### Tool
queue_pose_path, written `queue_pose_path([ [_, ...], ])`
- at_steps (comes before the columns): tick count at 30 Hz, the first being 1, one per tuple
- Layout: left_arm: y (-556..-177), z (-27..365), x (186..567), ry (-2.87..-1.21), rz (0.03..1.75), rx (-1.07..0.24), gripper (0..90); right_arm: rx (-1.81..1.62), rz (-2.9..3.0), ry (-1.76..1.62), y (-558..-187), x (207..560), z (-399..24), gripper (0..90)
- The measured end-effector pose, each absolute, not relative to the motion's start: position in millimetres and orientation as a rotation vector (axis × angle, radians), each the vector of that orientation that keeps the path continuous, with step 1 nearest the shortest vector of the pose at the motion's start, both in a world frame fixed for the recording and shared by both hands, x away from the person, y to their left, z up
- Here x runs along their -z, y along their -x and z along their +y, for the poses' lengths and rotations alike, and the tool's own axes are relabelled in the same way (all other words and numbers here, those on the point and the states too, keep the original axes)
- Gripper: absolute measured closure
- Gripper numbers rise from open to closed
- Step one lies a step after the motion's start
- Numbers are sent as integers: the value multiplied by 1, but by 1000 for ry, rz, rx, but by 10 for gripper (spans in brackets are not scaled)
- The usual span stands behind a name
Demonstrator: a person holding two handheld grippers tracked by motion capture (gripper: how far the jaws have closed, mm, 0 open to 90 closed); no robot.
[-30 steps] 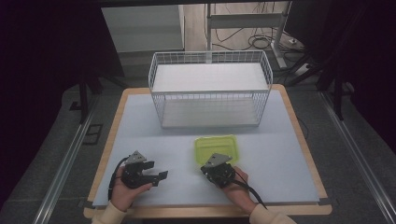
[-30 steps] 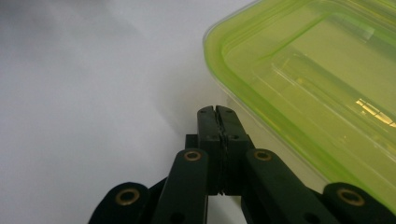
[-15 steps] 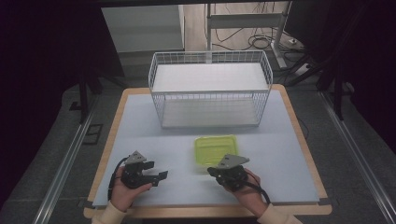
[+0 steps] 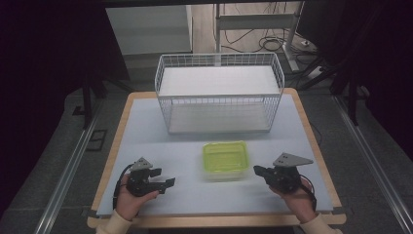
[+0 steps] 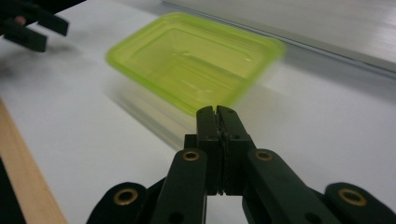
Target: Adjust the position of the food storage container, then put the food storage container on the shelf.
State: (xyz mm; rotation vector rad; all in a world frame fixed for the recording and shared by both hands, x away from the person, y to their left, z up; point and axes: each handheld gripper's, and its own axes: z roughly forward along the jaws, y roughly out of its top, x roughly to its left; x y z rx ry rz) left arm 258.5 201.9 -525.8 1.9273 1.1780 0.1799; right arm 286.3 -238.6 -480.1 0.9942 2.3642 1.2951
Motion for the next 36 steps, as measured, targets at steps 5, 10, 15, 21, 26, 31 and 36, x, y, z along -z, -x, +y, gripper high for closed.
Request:
queue_pose_path([
  [5, -259, 203, 526, -1923, 1181, -180, 254, -1295, 2335, -1088, -297, 485, -259, 881],
  [10, -259, 204, 526, -1918, 1186, -181, 253, -1295, 2320, -1101, -298, 485, -261, 699],
  [15, -260, 203, 523, -1897, 1188, -165, 244, -1337, 2286, -1127, -299, 484, -261, 477],
  [21, -261, 198, 516, -1883, 1169, -163, 241, -1405, 2275, -1116, -301, 478, -264, 327],
  [26, -263, 195, 512, -1878, 1165, -148, 241, -1406, 2295, -1075, -303, 475, -261, 332],
  [31, -268, 190, 502, -1864, 1165, -130, 245, -1416, 2330, -1089, -308, 473, -259, 322],
  [36, -275, 184, 496, -1857, 1177, -103, 245, -1417, 2327, -1098, -314, 470, -258, 341],
])
